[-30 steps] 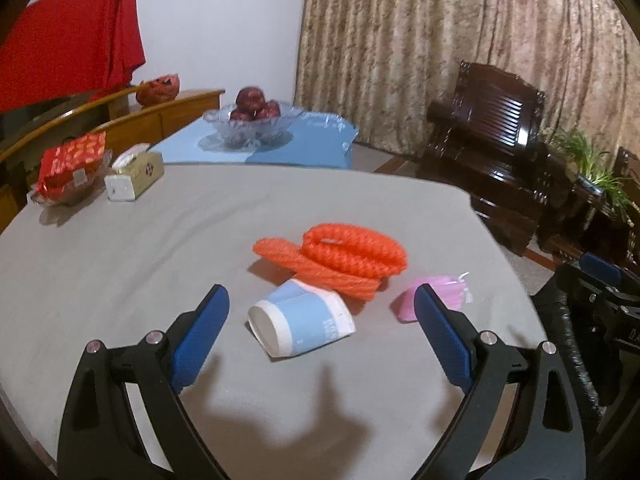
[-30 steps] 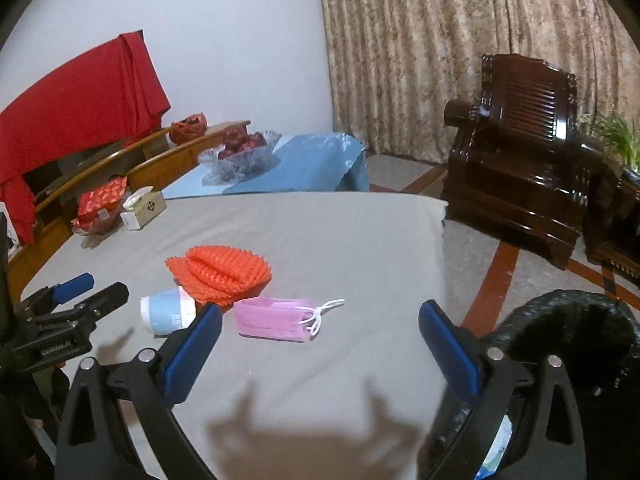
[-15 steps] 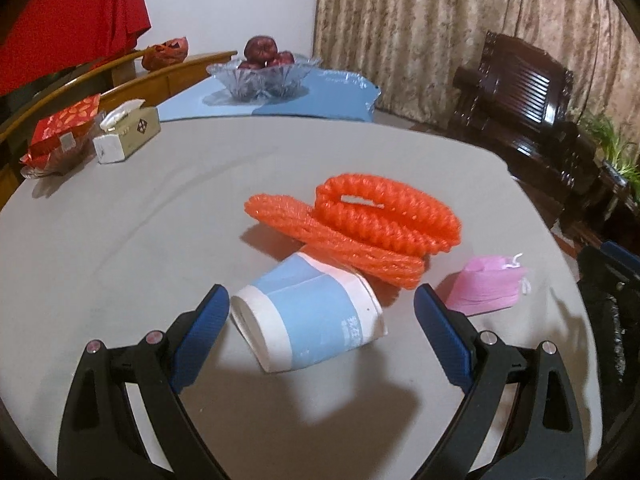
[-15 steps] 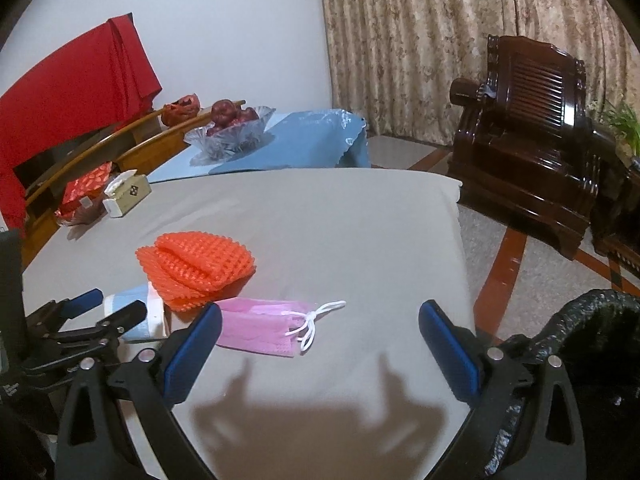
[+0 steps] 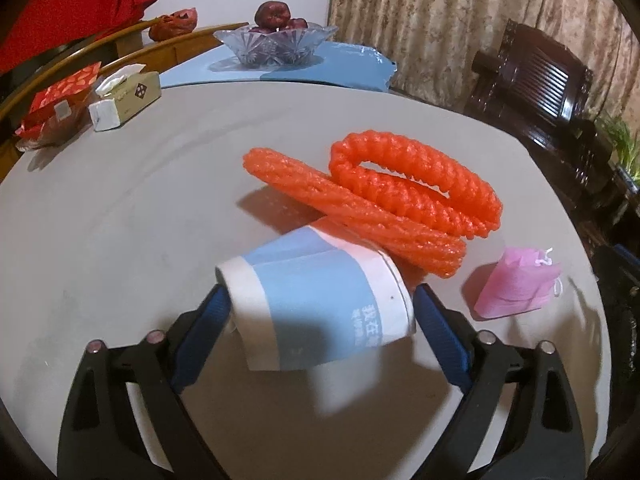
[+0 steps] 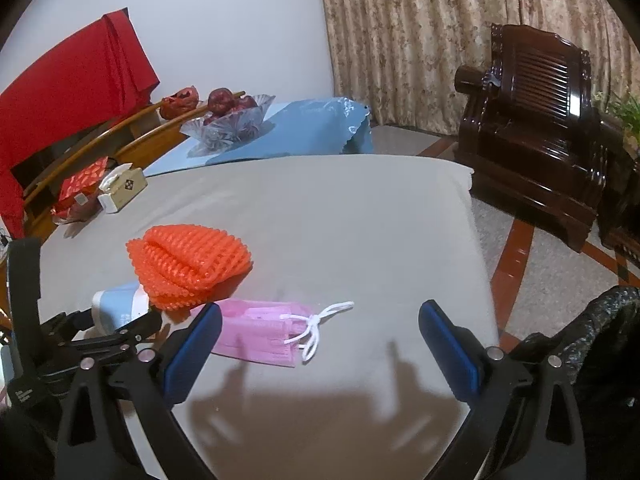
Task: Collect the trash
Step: 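Grasp the blue-white paper cup with the left tool while the right tool grasps the pink mask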
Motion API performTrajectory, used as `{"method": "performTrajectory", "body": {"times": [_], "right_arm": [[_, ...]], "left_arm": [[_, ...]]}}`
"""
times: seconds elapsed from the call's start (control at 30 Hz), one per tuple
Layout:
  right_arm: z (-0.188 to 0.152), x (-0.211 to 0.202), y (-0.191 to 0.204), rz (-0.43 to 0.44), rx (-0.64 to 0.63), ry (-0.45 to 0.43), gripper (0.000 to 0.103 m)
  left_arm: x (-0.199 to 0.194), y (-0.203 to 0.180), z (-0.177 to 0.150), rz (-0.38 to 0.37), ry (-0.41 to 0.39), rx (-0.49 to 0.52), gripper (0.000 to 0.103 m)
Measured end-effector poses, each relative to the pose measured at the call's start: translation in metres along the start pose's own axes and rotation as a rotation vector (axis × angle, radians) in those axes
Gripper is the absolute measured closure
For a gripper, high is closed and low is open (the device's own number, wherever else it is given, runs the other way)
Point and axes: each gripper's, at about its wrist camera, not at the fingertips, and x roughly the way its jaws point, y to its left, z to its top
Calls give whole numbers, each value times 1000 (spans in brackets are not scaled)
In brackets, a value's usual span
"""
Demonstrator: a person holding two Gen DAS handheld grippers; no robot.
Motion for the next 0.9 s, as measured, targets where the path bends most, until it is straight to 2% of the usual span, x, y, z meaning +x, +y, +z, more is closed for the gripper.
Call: {"method": "performTrajectory", "body": {"times": [0.3, 0.5, 0.9], "right_arm": [[-7, 16, 26, 35, -21, 46, 6], [-8, 32, 42, 27, -36, 89, 6], [-13, 63, 46, 7, -19, 187, 9]], "left_arm": [[-14, 12, -9, -30, -16, -6, 26], [-26, 20, -14, -28, -44, 9, 28], [-36, 28, -15, -33, -81, -7, 29]]}}
